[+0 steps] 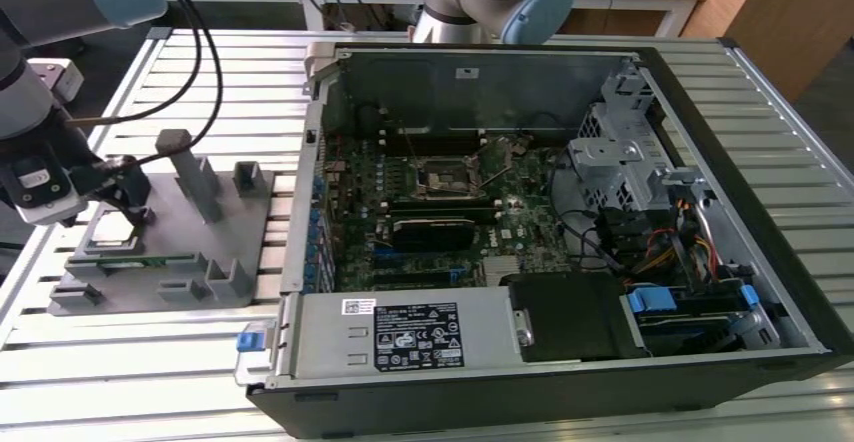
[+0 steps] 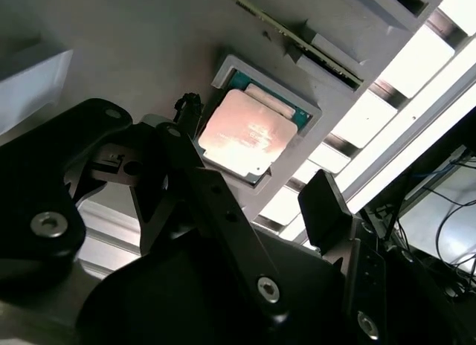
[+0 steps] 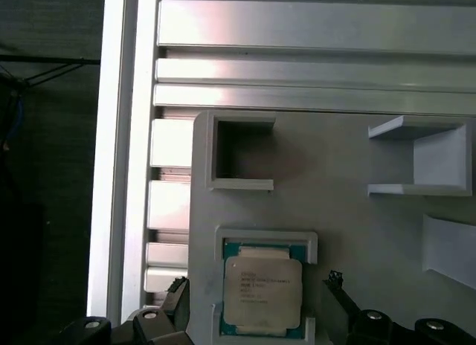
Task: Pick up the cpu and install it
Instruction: 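Pick up the cpu and move it towards the insertion slot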
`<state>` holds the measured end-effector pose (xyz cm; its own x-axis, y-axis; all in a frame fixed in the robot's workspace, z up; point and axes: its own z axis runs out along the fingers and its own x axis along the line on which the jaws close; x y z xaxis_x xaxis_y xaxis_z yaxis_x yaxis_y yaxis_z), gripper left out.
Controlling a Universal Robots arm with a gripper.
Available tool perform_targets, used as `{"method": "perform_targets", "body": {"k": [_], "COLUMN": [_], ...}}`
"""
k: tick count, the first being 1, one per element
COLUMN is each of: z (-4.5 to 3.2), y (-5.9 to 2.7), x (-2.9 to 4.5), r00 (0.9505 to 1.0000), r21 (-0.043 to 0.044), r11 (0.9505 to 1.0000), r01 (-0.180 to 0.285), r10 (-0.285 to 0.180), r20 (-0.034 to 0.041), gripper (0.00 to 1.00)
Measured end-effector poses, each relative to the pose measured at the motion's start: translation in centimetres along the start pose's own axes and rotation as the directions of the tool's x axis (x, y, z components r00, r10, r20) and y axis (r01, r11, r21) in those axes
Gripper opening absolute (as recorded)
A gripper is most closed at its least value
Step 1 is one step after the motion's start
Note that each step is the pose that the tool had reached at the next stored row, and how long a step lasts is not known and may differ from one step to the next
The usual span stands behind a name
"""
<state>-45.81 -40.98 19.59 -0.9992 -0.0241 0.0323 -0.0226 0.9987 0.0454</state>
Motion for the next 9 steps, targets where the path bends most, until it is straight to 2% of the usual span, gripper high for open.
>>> {"method": "perform_targets", "body": {"k": [9], "z": [0.84], "y": [-0.04], "x": [-0.03], "r00": [1.0000], "r21": [0.0007], "r11": [1.0000], "r01": [0.000], "r10": [0.000], "r20": [0.0001], "gripper": [0.79]}}
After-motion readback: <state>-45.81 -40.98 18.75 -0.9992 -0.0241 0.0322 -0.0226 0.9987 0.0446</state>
